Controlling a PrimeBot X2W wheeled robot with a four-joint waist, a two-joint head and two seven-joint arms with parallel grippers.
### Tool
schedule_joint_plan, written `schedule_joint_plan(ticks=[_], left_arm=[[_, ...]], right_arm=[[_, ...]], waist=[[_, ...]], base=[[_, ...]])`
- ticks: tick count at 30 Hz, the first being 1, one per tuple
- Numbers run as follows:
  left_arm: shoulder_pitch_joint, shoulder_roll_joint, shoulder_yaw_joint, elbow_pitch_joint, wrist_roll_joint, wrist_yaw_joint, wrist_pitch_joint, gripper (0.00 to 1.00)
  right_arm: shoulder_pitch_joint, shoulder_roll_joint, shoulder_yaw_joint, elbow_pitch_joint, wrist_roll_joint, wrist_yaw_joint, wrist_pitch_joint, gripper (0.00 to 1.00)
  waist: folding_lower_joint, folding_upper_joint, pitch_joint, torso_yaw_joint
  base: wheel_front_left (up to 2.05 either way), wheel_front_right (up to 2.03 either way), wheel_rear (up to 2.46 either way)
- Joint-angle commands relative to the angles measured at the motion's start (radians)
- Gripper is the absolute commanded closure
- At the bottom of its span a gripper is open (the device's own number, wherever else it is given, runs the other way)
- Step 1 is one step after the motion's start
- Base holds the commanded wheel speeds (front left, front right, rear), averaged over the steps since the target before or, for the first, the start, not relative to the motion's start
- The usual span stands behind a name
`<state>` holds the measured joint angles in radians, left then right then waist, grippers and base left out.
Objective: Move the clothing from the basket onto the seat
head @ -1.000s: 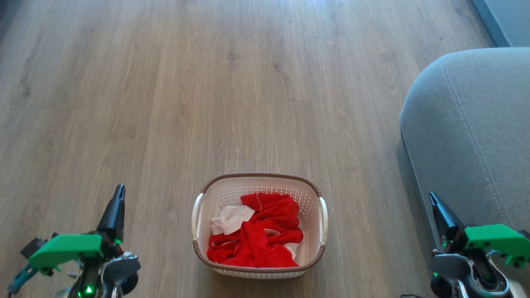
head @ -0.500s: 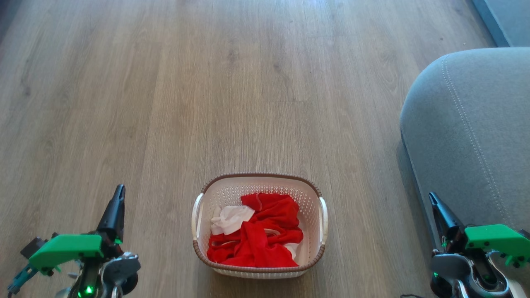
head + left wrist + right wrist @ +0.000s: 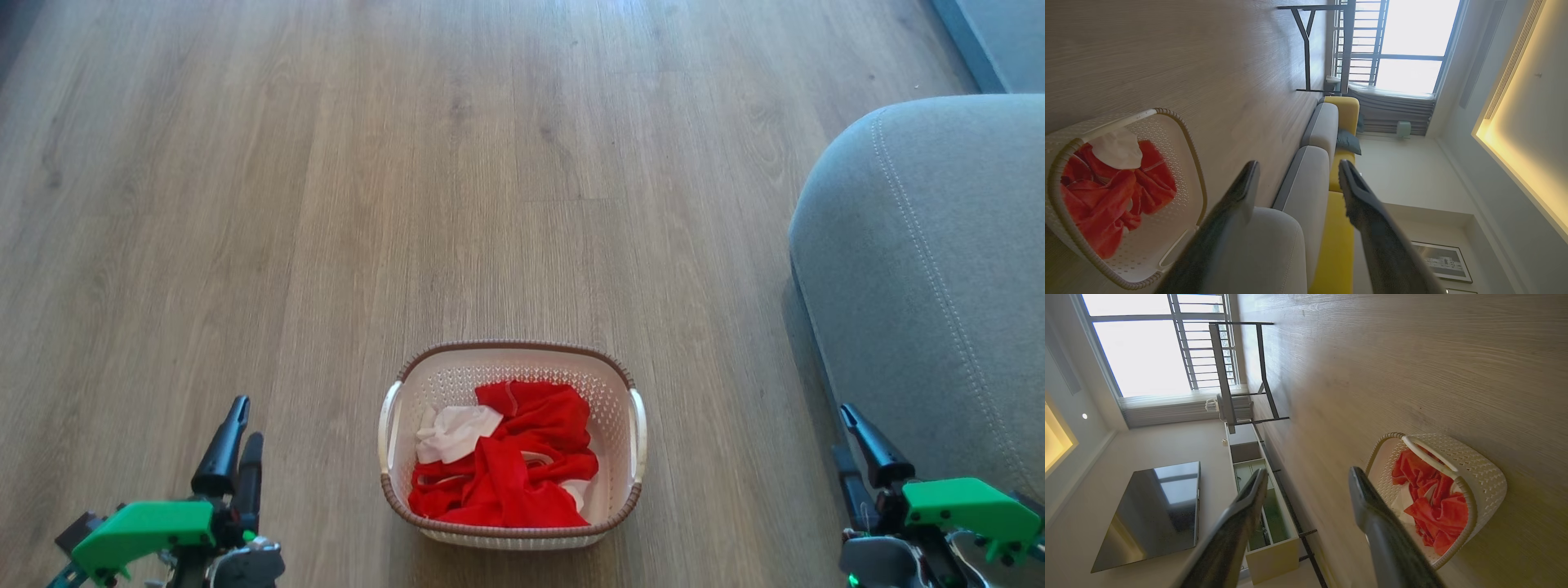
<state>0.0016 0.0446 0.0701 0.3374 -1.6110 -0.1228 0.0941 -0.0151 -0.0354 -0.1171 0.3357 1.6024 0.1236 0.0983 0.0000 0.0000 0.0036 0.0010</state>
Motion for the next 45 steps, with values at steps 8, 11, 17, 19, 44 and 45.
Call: schedule_joint_plan(ticks=[8, 11, 17, 19, 44, 45], left_arm=[[-0.047, 0.004, -0.014, -0.040, 0.027, -0.001, -0.029, 0.00], [-0.049, 0.008, -0.020, -0.039, 0.045, -0.001, -0.039, 0.00], [-0.055, 0.016, -0.024, -0.035, 0.123, 0.001, -0.058, 0.00], [-0.056, 0.015, -0.022, -0.037, 0.160, 0.004, -0.064, 0.00], [-0.067, 0.004, 0.004, -0.061, 0.591, 0.013, -0.140, 0.00], [-0.067, 0.004, 0.004, -0.062, 0.603, 0.013, -0.143, 0.00]], right_arm=[[-0.051, -0.014, 0.032, -0.036, -0.037, 0.001, -0.033, 0.00], [-0.057, -0.023, 0.047, -0.031, -0.069, 0.001, -0.044, 0.00], [-0.072, -0.033, 0.053, -0.028, -0.183, 0.001, -0.062, 0.00], [-0.076, -0.034, 0.053, -0.031, -0.235, 0.001, -0.068, 0.00], [-0.106, -0.051, 0.123, -0.069, -0.719, 0.003, -0.145, 0.00], [-0.108, -0.052, 0.126, -0.070, -0.732, 0.003, -0.147, 0.00]], waist=[[0.0000, 0.0000, 0.001, 0.001], [0.0000, 0.0000, 0.001, 0.000], [0.0000, 0.0000, 0.004, -0.001], [0.0000, 0.0000, 0.004, 0.000], [0.0000, 0.0000, 0.007, 0.004], [0.0000, 0.0000, 0.007, 0.004]], base=[[0.00, 0.00, 0.00], [0.00, 0.00, 0.00], [0.00, 0.00, 0.00], [0.00, 0.00, 0.00], [0.00, 0.00, 0.00], [0.00, 0.00, 0.00]])
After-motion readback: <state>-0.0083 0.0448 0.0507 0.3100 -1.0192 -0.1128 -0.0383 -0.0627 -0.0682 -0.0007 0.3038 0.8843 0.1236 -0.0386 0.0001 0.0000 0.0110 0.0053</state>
